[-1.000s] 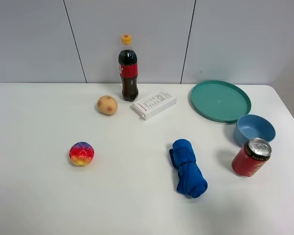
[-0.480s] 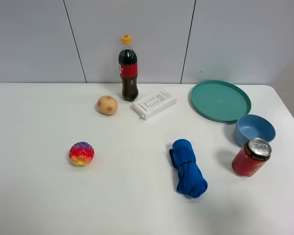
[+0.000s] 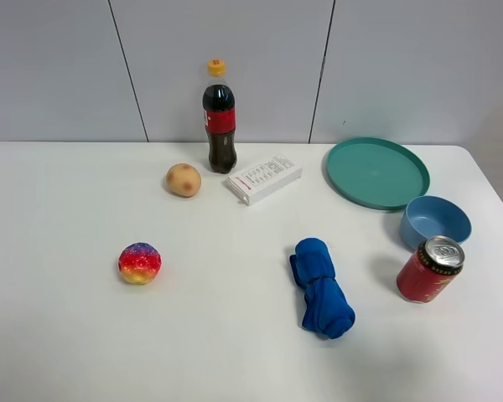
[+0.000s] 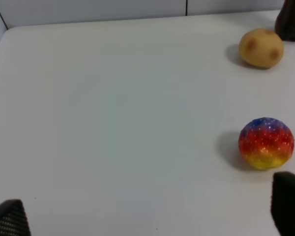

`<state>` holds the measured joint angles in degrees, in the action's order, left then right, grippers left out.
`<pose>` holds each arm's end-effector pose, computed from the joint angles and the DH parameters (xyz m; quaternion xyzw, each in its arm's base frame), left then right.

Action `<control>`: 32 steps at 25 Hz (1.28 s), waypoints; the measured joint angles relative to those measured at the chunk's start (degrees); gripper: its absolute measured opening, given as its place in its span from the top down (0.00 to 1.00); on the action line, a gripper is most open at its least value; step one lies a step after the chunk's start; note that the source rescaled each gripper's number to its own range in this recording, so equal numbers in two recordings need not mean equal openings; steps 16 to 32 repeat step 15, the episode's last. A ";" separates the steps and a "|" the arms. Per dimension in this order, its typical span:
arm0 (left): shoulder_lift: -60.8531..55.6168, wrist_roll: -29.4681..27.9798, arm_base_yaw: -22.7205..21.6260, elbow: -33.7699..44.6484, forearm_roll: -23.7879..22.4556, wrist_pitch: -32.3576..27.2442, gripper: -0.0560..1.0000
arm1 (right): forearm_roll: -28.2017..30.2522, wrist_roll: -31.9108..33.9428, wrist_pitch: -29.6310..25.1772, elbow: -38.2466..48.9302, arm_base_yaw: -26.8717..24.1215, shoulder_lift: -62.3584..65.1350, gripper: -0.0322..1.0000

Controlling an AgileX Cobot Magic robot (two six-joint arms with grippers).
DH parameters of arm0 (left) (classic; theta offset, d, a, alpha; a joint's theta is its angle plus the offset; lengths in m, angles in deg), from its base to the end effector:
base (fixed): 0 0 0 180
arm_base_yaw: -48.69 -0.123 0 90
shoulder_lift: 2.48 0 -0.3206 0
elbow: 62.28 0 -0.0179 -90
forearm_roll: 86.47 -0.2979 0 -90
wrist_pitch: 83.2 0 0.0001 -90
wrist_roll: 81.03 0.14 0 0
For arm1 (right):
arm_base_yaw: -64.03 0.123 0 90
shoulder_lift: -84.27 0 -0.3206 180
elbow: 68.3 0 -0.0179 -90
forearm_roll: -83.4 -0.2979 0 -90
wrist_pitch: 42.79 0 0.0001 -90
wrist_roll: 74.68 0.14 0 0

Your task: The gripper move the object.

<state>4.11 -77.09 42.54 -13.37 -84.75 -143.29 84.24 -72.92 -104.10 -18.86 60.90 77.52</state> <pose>0.0432 0.0010 0.2828 -0.0157 0.8459 0.0319 0.5321 0.0431 -0.0042 0.2766 0.0368 0.8541 -0.0135 0.5186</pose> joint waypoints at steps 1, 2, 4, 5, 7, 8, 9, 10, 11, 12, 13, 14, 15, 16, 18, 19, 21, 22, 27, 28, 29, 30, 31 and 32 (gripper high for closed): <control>0.00 0.00 0.00 0.00 0.00 0.00 0.00 | 0.00 0.00 0.00 0.00 0.00 0.00 0.41; 0.00 0.00 0.00 0.00 0.00 0.00 0.00 | 0.00 0.00 0.00 0.00 0.00 0.00 0.41; 0.00 0.00 0.00 0.00 0.00 0.00 0.00 | 0.00 0.00 0.00 0.00 0.00 0.00 0.41; 0.00 0.00 0.00 0.00 0.00 0.00 0.00 | 0.00 0.00 0.00 0.00 0.00 0.00 0.41; 0.00 0.00 0.00 0.00 0.00 0.00 0.00 | 0.00 0.00 0.00 0.00 0.00 0.00 0.41; 0.00 0.00 0.00 0.00 0.00 0.00 0.00 | 0.00 0.00 0.00 0.00 0.00 0.00 0.41; 0.00 0.00 0.00 0.00 0.00 0.00 0.00 | 0.00 0.00 0.00 0.00 0.00 0.00 0.41; 0.00 0.00 0.00 0.00 0.00 0.00 0.00 | 0.00 0.00 0.00 0.00 0.00 0.00 0.41; 0.00 0.00 0.00 0.00 0.00 0.00 0.00 | 0.00 0.00 0.00 0.00 0.00 0.00 0.41; 0.00 0.00 0.00 0.00 0.00 0.00 0.00 | 0.00 0.00 0.00 0.00 0.00 0.00 0.41; 0.00 0.00 0.00 0.00 0.00 0.00 0.00 | 0.00 0.00 0.00 0.00 0.00 0.00 0.41; 0.00 0.00 0.00 0.00 0.00 0.00 0.00 | 0.00 0.00 0.00 0.00 0.00 0.00 0.41; 0.00 0.00 0.00 0.00 0.00 0.00 0.00 | 0.00 0.00 0.00 0.00 0.00 0.00 0.41; 0.00 0.00 0.00 0.00 0.00 0.00 0.00 | 0.00 0.00 0.00 0.00 0.00 0.00 0.41; 0.00 0.00 0.00 0.00 0.00 0.00 0.00 | 0.00 0.00 0.00 0.00 0.00 0.00 0.41; 0.00 0.00 0.00 0.00 0.00 0.00 0.00 | 0.00 0.00 0.00 0.00 0.00 0.00 0.41; 0.00 0.00 0.00 0.00 0.00 0.00 0.00 | 0.00 0.00 0.00 0.00 0.00 0.00 0.41; 0.00 0.00 0.00 0.00 0.00 0.00 0.00 | 0.00 0.00 0.00 0.00 0.00 0.00 0.41; 0.00 0.00 0.00 0.00 0.00 0.00 0.00 | 0.00 0.00 0.00 0.00 0.00 0.00 0.41; 0.00 0.00 0.00 0.00 0.00 0.00 0.00 | 0.00 0.00 0.00 0.00 0.00 0.00 0.41; 0.00 0.00 0.00 0.00 0.00 0.00 0.00 | 0.00 0.00 0.00 0.00 0.00 0.00 0.41; 0.00 0.00 0.00 0.00 0.00 0.00 0.00 | 0.00 0.00 0.00 0.00 0.00 0.00 0.41; 0.00 0.00 0.00 0.00 0.00 0.00 0.00 | 0.00 0.00 0.00 0.00 0.00 0.00 0.41; 0.00 0.00 0.00 0.00 0.00 0.00 0.00 | 0.00 0.00 0.00 0.00 0.00 0.00 0.41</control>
